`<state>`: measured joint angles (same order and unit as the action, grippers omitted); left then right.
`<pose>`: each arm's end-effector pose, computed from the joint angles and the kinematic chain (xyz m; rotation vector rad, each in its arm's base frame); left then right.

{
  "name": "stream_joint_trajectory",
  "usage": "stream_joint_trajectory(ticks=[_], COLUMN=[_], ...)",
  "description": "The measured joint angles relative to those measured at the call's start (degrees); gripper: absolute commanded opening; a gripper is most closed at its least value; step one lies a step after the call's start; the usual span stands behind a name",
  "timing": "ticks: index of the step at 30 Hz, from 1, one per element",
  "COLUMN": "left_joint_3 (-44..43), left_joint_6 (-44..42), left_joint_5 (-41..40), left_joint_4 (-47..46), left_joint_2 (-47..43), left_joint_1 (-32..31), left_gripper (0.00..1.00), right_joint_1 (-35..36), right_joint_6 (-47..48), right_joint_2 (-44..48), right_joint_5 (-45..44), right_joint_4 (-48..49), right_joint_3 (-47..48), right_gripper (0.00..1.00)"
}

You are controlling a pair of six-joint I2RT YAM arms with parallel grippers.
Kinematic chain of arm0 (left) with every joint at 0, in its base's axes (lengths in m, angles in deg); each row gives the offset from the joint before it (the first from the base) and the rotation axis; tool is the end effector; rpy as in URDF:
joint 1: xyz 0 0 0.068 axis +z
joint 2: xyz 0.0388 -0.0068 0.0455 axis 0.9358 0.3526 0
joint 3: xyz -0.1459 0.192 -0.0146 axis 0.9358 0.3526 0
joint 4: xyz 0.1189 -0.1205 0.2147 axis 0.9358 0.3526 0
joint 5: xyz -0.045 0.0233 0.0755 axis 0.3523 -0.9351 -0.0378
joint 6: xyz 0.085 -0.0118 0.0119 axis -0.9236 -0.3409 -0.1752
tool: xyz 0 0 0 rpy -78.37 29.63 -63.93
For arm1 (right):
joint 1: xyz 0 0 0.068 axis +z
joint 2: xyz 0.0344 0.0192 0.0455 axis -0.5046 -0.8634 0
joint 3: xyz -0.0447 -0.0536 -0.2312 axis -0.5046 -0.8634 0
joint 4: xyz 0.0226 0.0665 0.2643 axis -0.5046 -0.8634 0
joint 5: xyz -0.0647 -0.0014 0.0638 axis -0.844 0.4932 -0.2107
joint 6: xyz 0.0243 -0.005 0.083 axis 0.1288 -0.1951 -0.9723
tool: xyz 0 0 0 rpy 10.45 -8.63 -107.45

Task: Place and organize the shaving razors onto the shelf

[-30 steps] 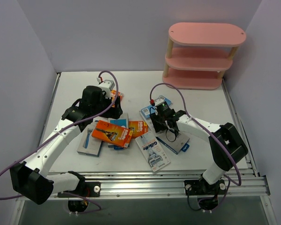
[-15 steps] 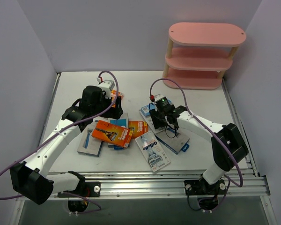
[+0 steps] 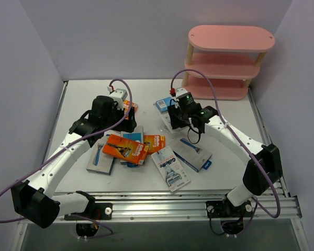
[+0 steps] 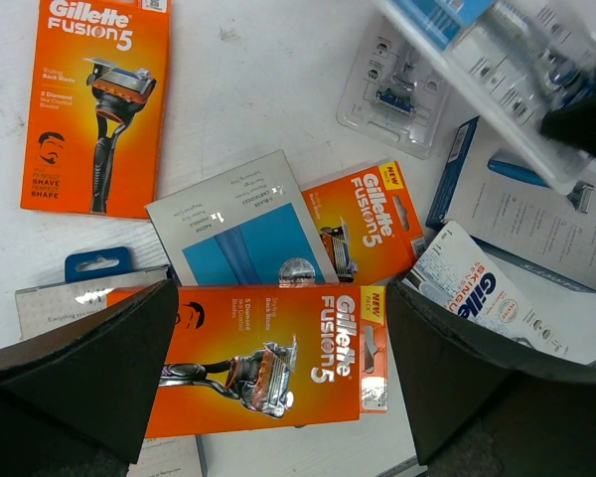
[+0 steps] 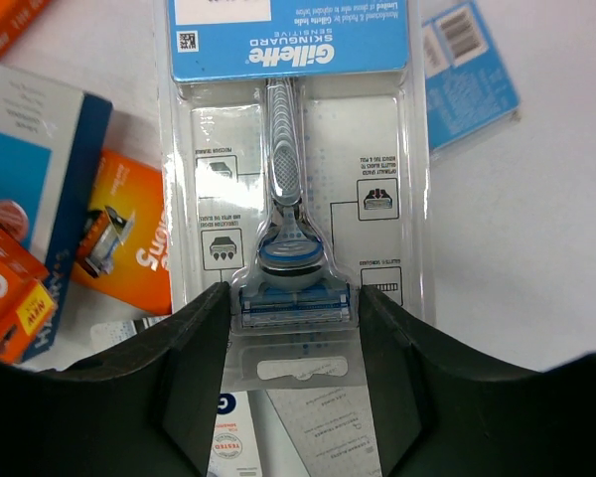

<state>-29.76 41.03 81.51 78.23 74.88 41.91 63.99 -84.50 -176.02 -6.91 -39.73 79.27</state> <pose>0.2914 -0.1538 0.2872 0.2937 2.2036 -0.4258 0.3368 0.2231 0.2429 -0.4644 2.1484 0.4031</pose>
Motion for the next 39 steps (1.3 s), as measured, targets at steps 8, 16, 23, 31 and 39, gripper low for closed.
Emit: stream_joint_trajectory(ticks=[8,16,23,31,39], left_joint_3=[0.02,0.02,0.02,0.02,0.02], left_joint_6=[0.0,0.0,0.17,0.2,0.2], left_joint_5=[-0.09,-0.11,-0.13,0.33,0.81], left_joint_4=[0.0,-0.02,-0.04,-0.04,-0.07], left_joint_2=[0.0,0.0,0.07,1.51,1.95], left_joint_1=[0.0,0.0,0.0,0.0,0.0], left_gripper=[0.94,0.91,0.94,0.94,0.94], right_joint_1=[-5.09,-11.5,-14.82,-17.94,-20.98], right_joint_6=[0.63,1.4,1.53,1.38,0.9], right_joint_2=[0.2,-3.61,-7.41,-9.6,-11.3], right_joint_5=[-0.59,-0.74,-0.66,4.35,8.81], right_joint_4=[-2.43,-3.06,-4.33,-6.84,-5.03], right_joint_3=[14.27,27.87,33.42,40.59,46.73], right_gripper=[0.0,0.0,0.0,0.0,0.0])
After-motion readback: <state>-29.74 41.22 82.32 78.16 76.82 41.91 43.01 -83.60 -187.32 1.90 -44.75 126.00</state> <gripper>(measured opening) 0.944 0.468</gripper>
